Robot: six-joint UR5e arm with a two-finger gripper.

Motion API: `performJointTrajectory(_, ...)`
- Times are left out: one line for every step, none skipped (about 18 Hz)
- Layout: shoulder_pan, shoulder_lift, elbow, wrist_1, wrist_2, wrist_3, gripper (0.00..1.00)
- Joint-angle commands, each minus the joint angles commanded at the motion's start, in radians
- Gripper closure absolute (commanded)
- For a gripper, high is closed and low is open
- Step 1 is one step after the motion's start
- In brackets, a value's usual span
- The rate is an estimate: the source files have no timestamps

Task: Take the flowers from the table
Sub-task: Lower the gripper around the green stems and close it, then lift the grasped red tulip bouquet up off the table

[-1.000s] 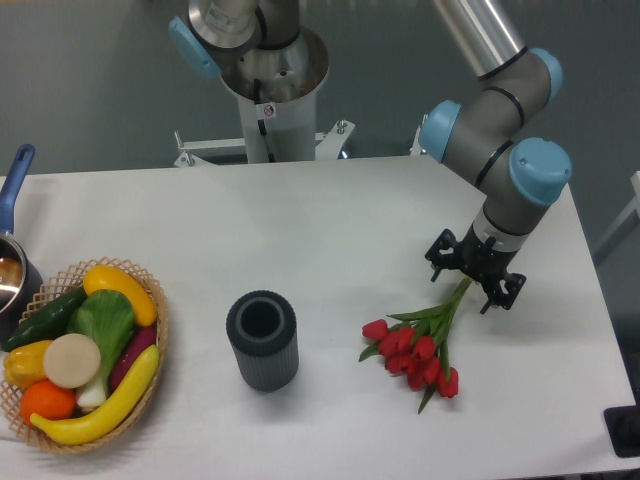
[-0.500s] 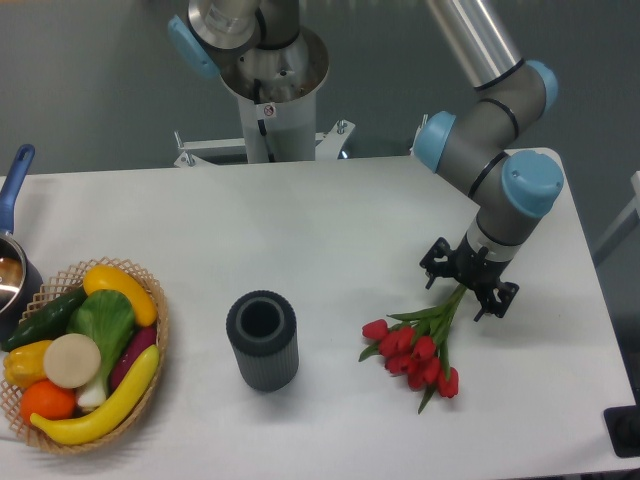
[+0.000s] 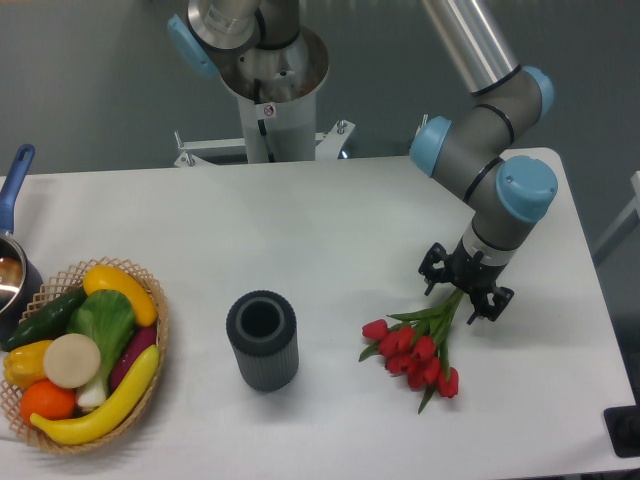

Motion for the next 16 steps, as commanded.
performJointTrajectory(0.0,0.002,-0.003,0.002,0.009,0.003,0.26)
performJointTrajectory(0.0,0.002,-0.002,0.002,0.009,0.003,0.29)
performJointTrajectory(0.0,0.002,-0.002,0.002,0.009,0.003,0.3)
performJointTrajectory(0.0,0.003,-0.003,0.002,0.009,0.0,0.32)
performJointTrajectory(0.0,0.005,-0.003,0.002,0.009,-0.003,0.4)
performJointTrajectory(0.0,0.005,-0.003,0.0,0.009,-0.005,0.46)
performJointTrajectory(0.0,0.006,-0.003,0.0,0.009,-0.005,0.5)
performJointTrajectory(-0.002,0.006,-0.005,0.0,0.009,-0.008,0.55)
performJointTrajectory(0.0,0.006,-0.005,0.0,0.009,-0.009,0.58)
performJointTrajectory(0.0,0.006,-0.005,-0.002,0.009,-0.011,0.61)
performJointTrajectory(-0.002,0.008,-0.005,-0.003,0.009,-0.012,0.63)
performJointTrajectory(0.0,0.008,-0.005,-0.003,0.009,-0.012,0.65)
performJointTrajectory(0.0,0.008,-0.005,-0.003,0.009,-0.012,0.67)
performJointTrajectory(0.0,0.009,-0.005,-0.003,0.009,-0.012,0.68)
performJointTrajectory(-0.002,0.011,-0.003,-0.002,0.009,-0.014,0.7)
performJointTrajectory(0.0,0.011,-0.003,0.0,0.008,-0.017,0.72)
